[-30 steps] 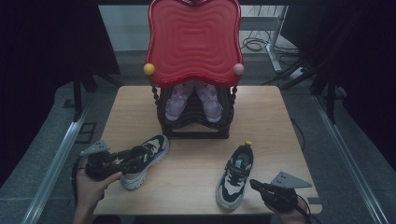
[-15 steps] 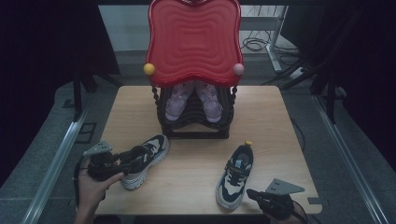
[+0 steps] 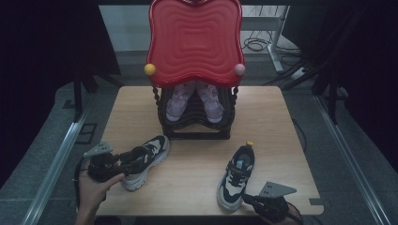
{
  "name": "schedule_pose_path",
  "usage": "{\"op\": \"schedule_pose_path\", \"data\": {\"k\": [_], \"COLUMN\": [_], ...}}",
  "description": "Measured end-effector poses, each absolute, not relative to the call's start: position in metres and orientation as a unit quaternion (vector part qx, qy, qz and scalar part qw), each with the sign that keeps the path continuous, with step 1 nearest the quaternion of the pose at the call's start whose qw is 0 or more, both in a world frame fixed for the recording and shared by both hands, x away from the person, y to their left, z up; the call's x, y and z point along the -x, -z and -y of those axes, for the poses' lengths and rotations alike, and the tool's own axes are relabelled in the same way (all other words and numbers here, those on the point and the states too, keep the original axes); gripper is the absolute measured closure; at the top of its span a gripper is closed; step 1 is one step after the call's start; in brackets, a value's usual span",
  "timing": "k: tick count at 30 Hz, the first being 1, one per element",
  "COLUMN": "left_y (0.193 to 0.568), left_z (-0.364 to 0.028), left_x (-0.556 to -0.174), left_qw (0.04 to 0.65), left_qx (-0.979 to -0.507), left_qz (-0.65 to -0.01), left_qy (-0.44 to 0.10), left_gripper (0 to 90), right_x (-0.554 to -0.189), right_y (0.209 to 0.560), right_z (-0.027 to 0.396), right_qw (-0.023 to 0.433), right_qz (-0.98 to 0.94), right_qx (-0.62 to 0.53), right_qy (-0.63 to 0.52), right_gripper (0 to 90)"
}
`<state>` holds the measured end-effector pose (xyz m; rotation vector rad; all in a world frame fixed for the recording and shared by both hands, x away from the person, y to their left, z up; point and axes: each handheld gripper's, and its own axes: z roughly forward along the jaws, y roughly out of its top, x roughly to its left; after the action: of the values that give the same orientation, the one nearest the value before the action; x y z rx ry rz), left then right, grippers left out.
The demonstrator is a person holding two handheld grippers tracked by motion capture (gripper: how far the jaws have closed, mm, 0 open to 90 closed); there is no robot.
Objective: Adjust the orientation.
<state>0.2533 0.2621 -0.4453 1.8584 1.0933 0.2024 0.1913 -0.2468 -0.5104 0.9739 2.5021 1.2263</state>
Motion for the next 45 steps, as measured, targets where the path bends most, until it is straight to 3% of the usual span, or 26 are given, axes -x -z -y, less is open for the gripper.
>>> {"op": "schedule_pose_path", "data": {"k": [45], "left_y": [0.446], "left_z": [-0.263], "left_x": [-0.253], "left_qw": [0.465], "left_qx": [-0.761], "left_qz": [-0.445], "left_qy": [-0.082], "left_gripper": [40.5], "right_x": [-0.206], "right_y": [0.519], "right_z": [0.197], "right_qw": [0.1], "right_qz": [-0.854], "right_qx": [-0.319], "right_qy": [-0.398], "right_gripper": [89.6]}}
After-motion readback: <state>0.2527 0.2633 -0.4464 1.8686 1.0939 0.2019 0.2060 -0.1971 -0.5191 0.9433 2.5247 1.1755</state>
